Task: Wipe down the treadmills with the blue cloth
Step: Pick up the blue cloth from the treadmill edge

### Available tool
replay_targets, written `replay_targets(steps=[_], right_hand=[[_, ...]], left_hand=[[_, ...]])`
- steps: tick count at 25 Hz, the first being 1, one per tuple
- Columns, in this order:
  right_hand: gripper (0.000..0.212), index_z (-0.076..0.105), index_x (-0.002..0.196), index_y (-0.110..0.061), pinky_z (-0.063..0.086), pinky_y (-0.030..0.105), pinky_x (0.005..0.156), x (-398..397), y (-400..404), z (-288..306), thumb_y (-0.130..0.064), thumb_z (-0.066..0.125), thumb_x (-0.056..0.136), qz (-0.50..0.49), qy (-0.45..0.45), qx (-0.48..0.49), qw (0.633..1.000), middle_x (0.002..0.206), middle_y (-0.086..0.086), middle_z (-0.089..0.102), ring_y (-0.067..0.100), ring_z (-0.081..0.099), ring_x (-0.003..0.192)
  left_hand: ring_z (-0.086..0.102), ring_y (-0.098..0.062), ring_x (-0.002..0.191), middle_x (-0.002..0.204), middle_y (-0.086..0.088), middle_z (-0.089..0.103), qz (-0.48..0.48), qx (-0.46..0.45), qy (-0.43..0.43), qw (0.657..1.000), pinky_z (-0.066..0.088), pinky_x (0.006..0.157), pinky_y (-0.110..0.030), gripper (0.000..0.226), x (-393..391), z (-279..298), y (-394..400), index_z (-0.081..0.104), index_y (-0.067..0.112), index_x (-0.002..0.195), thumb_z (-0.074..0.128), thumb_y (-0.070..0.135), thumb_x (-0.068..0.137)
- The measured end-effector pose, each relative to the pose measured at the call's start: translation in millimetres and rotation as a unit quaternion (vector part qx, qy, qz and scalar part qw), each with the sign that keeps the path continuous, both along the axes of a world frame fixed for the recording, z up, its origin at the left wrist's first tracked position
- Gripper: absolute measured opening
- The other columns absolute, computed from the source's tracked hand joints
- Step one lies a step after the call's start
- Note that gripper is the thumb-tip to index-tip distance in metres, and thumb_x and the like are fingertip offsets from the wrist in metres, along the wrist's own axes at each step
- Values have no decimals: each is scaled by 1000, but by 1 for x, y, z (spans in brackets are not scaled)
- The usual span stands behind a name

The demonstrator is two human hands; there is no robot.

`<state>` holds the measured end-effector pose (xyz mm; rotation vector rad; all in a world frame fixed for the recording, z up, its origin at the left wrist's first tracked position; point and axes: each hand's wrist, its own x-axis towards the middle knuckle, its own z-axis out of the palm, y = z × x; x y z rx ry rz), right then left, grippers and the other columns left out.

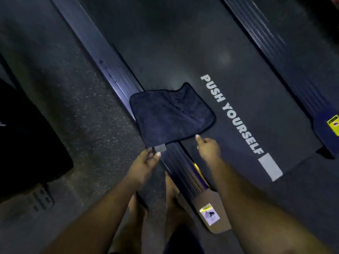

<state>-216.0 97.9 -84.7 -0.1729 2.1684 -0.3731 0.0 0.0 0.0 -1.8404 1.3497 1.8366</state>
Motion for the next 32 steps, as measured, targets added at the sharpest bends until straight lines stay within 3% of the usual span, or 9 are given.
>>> replay_targets(steps=[5, 9, 13, 15, 17, 21, 26, 29, 32], right_hand=[[89, 65, 109, -4, 59, 45, 81, 4, -27, -116, -83, 42, 75, -145, -64, 96, 983, 103, 14, 71, 33, 69, 90], [40, 66, 88, -9, 57, 38, 79, 11, -38, -130, -48, 60, 89, -220, -21, 1, 975, 94, 9, 72, 26, 67, 85], [27, 46, 72, -13, 46, 33, 68, 32, -49, -52, -23, 60, 93, -246, -26, -208, 946, 70, 2, 55, 17, 54, 67], [21, 44, 79, -13, 45, 37, 60, 46, -50, 1, -16, 56, 96, -233, -100, -253, 934, 61, 9, 48, 22, 49, 55], [19, 52, 81, -24, 42, 37, 58, 53, -52, 60, -12, 52, 95, -144, -119, -291, 938, 56, 1, 48, 18, 45, 50], [21, 58, 77, -33, 46, 22, 71, 65, -47, 189, -16, 50, 85, 73, -81, -323, 940, 71, -16, 62, 1, 56, 70], [14, 62, 79, -37, 55, 45, 76, 73, -1, 190, -49, 54, 80, 128, -41, -164, 977, 81, -7, 68, 19, 65, 78], [16, 63, 93, -27, 54, 39, 80, 75, 0, 125, -43, 63, 90, 174, 19, -94, 980, 96, 0, 67, 23, 63, 91], [40, 56, 124, -24, 47, 43, 94, 82, -19, 47, -46, 62, 91, 288, 97, -61, 951, 122, 1, 58, 24, 52, 117]], left_hand=[[55, -17, 126, 137, -3, 58, -117, -9, 6, 993, 38, 104, -27, 65, -15, -103, -19, 41, 20, 147, 61, 47, 92], [61, -12, 114, 116, 11, 66, -151, -17, 1, 988, 45, 105, -32, 61, -12, -125, -34, 46, 22, 142, 61, 51, 91], [58, -13, 114, 130, 2, 56, -234, -103, 12, 967, 44, 97, -19, 53, -13, -80, -51, 46, 18, 143, 62, 35, 95], [52, -14, 122, 140, 2, 50, -340, -215, 31, 915, 41, 99, -19, 58, -19, -34, -64, 39, 17, 147, 63, 27, 95], [42, -20, 136, 154, 1, 38, -424, -300, 51, 853, 40, 109, -35, 72, -30, 21, -79, 28, 22, 153, 64, 21, 92], [27, -19, 147, 163, 1, 22, -551, -344, 69, 757, 35, 115, -43, 87, -43, 153, -98, 11, 31, 158, 65, 22, 91], [35, -26, 142, 161, 1, 27, -538, -270, -21, 798, 38, 111, -47, 78, -7, 185, -80, 17, 33, 156, 62, 36, 93], [39, -27, 139, 158, -2, 32, -493, -224, -76, 837, 41, 108, -49, 75, 12, 90, -58, 19, 29, 156, 60, 38, 93], [34, -27, 141, 159, -2, 27, -494, -204, -115, 837, 39, 109, -50, 75, 18, -5, -47, 15, 26, 157, 56, 37, 95]])
